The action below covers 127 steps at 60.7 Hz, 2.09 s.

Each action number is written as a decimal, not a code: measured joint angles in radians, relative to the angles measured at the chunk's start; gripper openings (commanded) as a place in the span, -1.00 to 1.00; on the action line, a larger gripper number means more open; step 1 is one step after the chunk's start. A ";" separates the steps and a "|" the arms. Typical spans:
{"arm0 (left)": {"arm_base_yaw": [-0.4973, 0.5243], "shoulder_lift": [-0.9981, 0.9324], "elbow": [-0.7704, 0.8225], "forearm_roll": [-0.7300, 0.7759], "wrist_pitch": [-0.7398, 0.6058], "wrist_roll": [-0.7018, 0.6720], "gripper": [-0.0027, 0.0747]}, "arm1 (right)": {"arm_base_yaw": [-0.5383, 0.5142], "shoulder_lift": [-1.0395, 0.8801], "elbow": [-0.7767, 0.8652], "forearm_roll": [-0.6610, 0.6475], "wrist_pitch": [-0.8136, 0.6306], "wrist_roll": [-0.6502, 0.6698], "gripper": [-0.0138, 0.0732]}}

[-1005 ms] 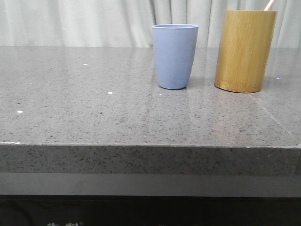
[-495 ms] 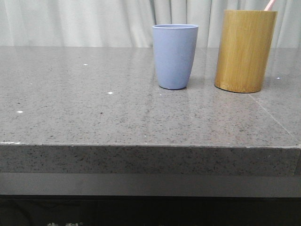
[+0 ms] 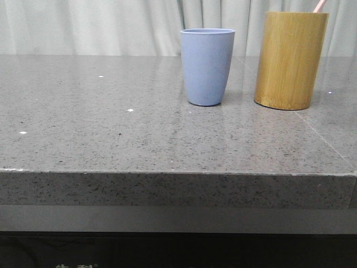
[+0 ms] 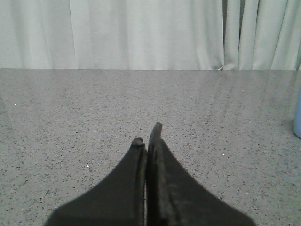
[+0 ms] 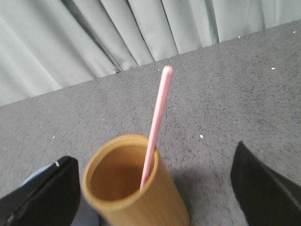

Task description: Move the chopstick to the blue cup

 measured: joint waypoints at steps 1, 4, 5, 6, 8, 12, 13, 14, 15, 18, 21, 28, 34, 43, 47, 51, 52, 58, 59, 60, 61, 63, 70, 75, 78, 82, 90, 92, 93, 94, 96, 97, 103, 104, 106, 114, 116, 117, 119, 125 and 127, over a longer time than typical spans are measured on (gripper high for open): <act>0.000 0.000 0.000 0.000 0.000 0.000 -0.98 | 0.000 0.029 -0.018 0.005 -0.008 0.000 0.83; 0.000 0.000 0.000 0.000 0.000 0.000 -0.98 | 0.000 0.094 -0.060 0.017 -0.022 0.000 0.83; 0.000 0.000 0.000 0.000 0.000 0.000 -0.98 | 0.000 0.120 -0.078 0.019 -0.028 0.000 0.83; 0.000 0.000 0.000 0.000 0.000 0.000 -0.98 | 0.000 0.137 -0.089 0.021 -0.031 0.000 0.83; 0.000 0.000 0.000 0.000 0.000 0.000 -0.98 | 0.000 0.178 -0.116 0.024 -0.035 0.000 0.83; 0.000 0.000 0.000 -0.002 0.000 0.000 -0.98 | 0.000 0.244 -0.163 0.025 -0.043 0.000 0.83; 0.000 0.000 0.000 -0.002 0.000 0.000 -0.98 | 0.000 0.263 -0.176 0.028 -0.045 0.000 0.83; 0.000 0.000 0.000 -0.002 0.000 0.000 -0.98 | 0.000 0.276 -0.185 0.028 -0.047 0.000 0.82; 0.000 0.000 0.000 -0.002 0.000 0.000 -0.98 | 0.000 0.293 -0.196 0.028 -0.049 0.000 0.82; 0.000 0.000 0.000 -0.002 0.000 0.000 -0.98 | 0.000 0.329 -0.220 0.028 -0.054 0.000 0.75; 0.000 0.000 0.000 -0.002 0.000 0.000 -0.98 | 0.000 0.358 -0.239 0.028 -0.063 0.000 0.57; 0.000 0.000 0.000 -0.002 -0.002 0.000 -0.98 | 0.000 0.383 -0.258 0.029 -0.083 0.000 0.00; 0.000 0.000 0.000 -0.002 -0.002 0.000 -0.98 | 0.000 0.383 -0.260 0.032 -0.105 0.000 -0.34; 0.000 0.000 0.000 -0.002 -0.002 0.000 -0.98 | 0.000 0.383 -0.261 0.034 -0.121 0.000 -0.56; 0.000 0.000 0.000 -0.002 -0.002 0.000 -0.98 | 0.000 0.384 -0.261 0.036 -0.124 0.002 -0.61; 0.000 0.000 0.000 -0.002 -0.002 0.000 -0.98 | 0.004 0.384 -0.264 0.040 -0.128 0.004 -0.63; 0.000 0.000 0.000 -0.002 -0.002 0.000 -0.98 | 0.004 0.384 -0.265 0.040 -0.128 0.004 -0.63; 0.000 0.000 0.000 -0.002 -0.002 0.000 -0.98 | 0.004 0.384 -0.279 0.038 -0.128 0.004 -0.68; 0.000 0.000 0.000 -0.002 -0.002 0.000 -0.98 | 0.004 0.384 -0.282 0.036 -0.128 0.004 -0.70; 0.000 0.000 0.000 -0.002 -0.002 0.000 -0.98 | 0.004 0.384 -0.285 0.036 -0.128 0.004 -0.71; 0.000 0.000 0.000 -0.002 -0.002 0.000 -0.98 | 0.006 0.384 -0.291 0.033 -0.128 0.004 -0.73; 0.000 0.000 0.000 -0.002 -0.002 0.000 -0.98 | 0.010 0.384 -0.298 0.029 -0.128 0.004 -0.76; 0.000 0.000 0.000 -0.004 -0.002 0.000 -0.98 | 0.036 0.384 -0.339 0.009 -0.125 0.004 -0.80; 0.000 0.000 0.000 -0.004 -0.002 0.000 -0.98 | 0.061 0.384 -0.378 -0.028 -0.120 0.000 -0.80; 0.000 0.000 0.000 -0.004 -0.004 0.000 -0.98 | 0.075 0.384 -0.405 -0.071 -0.112 0.000 -0.80; 0.000 0.000 0.000 -0.004 -0.004 0.000 -0.98 | 0.089 0.374 -0.453 -0.143 -0.084 -0.002 -0.80; 0.000 0.000 0.000 -0.004 -0.004 0.000 -0.98 | 0.104 0.348 -0.559 -0.246 -0.014 -0.002 -0.80; 0.000 0.000 0.000 -0.004 -0.004 0.000 -0.98 | 0.109 0.338 -0.590 -0.267 0.008 -0.002 -0.80; 0.000 0.000 0.000 -0.004 -0.004 0.000 -0.98 | 0.111 0.336 -0.603 -0.275 0.017 -0.002 -0.80; 0.000 0.000 0.000 -0.004 -0.004 0.000 -0.98 | 0.113 0.333 -0.622 -0.284 0.034 -0.002 -0.80; 0.000 0.000 0.000 -0.004 -0.004 0.000 -0.98 | 0.118 0.329 -0.656 -0.297 0.063 -0.002 -0.80; 0.000 0.000 0.000 -0.004 -0.004 0.000 -0.98 | 0.121 0.327 -0.670 -0.301 0.081 -0.002 -0.80; 0.000 0.000 0.000 -0.004 -0.004 0.000 -0.98 | 0.144 0.325 -0.761 -0.313 0.153 -0.002 -0.80; 0.000 0.000 0.000 -0.004 -0.004 0.000 -0.98 | 0.148 0.325 -0.774 -0.314 0.164 -0.002 -0.80; 0.000 0.000 0.000 -0.004 -0.004 0.000 -0.98 | 0.160 0.325 -0.790 -0.314 0.176 -0.002 -0.80; 0.000 0.000 0.000 -0.004 -0.004 0.000 -0.98 | 0.226 0.325 -0.810 -0.314 0.190 -0.002 -0.80; 0.000 0.000 0.000 -0.004 -0.004 0.000 -0.98 | 0.245 0.329 -0.811 -0.310 0.198 -0.002 -0.80; 0.000 0.000 0.000 -0.004 -0.004 0.000 -0.98 | 0.252 0.332 -0.811 -0.307 0.201 -0.002 -0.80; 0.000 0.000 0.000 -0.004 -0.004 0.000 -0.98 | 0.270 0.343 -0.813 -0.302 0.206 -0.002 -0.80; 0.000 0.000 0.000 -0.004 -0.004 0.000 -0.98 | 0.312 0.394 -0.813 -0.275 0.210 -0.002 -0.80; 0.000 0.000 0.000 -0.004 -0.004 0.000 -0.98 | 0.323 0.416 -0.813 -0.271 0.210 -0.002 -0.80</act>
